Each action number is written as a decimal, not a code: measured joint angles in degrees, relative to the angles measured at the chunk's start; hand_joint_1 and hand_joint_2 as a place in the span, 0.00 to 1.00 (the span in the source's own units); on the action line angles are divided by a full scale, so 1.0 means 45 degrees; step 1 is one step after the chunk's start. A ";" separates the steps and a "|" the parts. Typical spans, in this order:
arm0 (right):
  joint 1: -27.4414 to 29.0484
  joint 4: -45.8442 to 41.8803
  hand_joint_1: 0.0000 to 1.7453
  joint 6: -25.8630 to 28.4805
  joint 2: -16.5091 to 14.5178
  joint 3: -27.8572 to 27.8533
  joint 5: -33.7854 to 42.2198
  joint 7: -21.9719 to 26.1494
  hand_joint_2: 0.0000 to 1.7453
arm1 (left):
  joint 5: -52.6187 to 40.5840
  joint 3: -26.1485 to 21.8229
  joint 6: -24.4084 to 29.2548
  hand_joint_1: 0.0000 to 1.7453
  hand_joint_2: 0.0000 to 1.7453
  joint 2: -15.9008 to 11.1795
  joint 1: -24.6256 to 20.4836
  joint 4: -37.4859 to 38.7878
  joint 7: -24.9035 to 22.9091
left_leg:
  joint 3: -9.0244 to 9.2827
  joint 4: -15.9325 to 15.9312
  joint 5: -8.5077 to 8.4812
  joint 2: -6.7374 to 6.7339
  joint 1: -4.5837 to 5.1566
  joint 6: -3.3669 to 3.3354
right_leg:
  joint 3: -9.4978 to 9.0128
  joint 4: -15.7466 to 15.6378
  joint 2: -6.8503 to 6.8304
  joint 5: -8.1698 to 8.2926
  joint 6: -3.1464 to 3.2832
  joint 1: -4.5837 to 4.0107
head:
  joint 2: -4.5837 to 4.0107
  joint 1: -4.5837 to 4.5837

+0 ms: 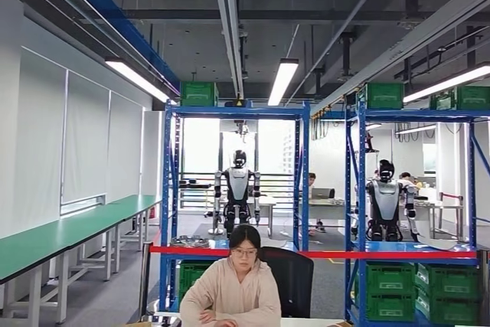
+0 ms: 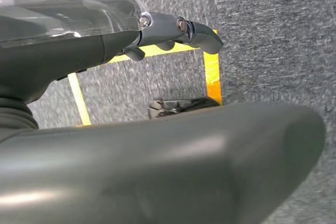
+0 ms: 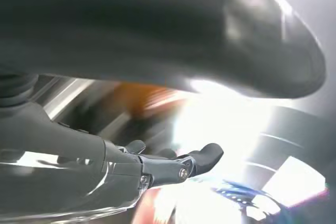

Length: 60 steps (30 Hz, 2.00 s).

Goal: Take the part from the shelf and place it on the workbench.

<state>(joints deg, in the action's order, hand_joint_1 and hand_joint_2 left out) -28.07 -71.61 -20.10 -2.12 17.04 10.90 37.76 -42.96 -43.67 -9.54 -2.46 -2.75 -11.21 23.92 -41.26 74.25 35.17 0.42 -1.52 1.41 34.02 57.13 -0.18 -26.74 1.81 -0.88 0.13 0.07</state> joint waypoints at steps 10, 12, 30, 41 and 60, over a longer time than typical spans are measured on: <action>0.3217 -0.6862 0.00 -0.1911 -0.1607 -0.2701 0.1435 -0.0474 0.00 | 0.0120 -0.0687 0.0006 0.00 0.00 0.0040 0.0211 0.0000 0.0095 | 0.1556 -0.3194 -0.1455 -0.0027 0.0014 -0.0336 | 0.0198 0.0811 0.0101 -0.0653 -0.0499 0.0082 | 0.0000 0.0008; 0.3314 -0.7210 0.00 -0.1922 -0.1662 -0.2889 0.1301 -0.0478 0.00 | 0.0120 -0.0734 0.0006 0.00 0.00 0.0044 0.0197 0.0000 0.0095 | 0.1568 -0.3209 -0.1470 -0.0041 -0.0002 -0.0419 | 0.0711 0.2077 0.0095 -0.1397 -0.0622 0.0135 | 0.0000 0.0010; 0.4520 -0.9557 0.00 -0.2178 -0.1992 -0.2614 -0.0911 0.0158 0.00 | 0.0073 -0.1394 0.0236 0.00 0.00 0.0091 0.0229 0.0000 0.0153 | 0.0652 -0.0118 0.0675 -0.0039 0.0029 -0.0039 | 0.0255 0.0218 0.0000 0.0077 0.0012 0.0073 | 0.0000 0.0006; 0.5510 -1.0502 0.00 -0.1340 -0.1708 -0.2013 -0.2236 0.0451 0.00 | -0.0096 -0.1775 0.0283 0.00 0.00 0.0204 0.0326 -0.0005 0.0079 | 0.2916 -0.3764 -0.0913 -0.0126 0.0164 -0.0552 | 0.0966 0.0795 0.0072 0.0163 -0.0557 0.0122 | 0.0000 0.0009; 0.6761 -1.0561 0.00 -0.1580 -0.1367 -0.2083 -0.1882 0.0452 0.00 | -0.0397 -0.2263 0.0459 0.00 0.00 0.0468 0.0423 -0.0015 -0.0123 | 0.0738 -0.0747 0.0323 -0.0168 0.0181 -0.0146 | -0.1123 -0.0643 -0.0095 -0.0329 -0.0006 -0.0007 | 0.0000 0.0005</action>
<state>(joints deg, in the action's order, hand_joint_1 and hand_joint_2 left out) 2.36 -119.14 -27.21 -8.27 7.67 2.43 39.79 -44.75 -53.86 -7.47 -0.36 -0.85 -11.28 23.37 -37.93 70.89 36.63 -0.33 -0.71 0.75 28.97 54.24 -0.60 -28.21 1.78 -0.90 0.13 0.09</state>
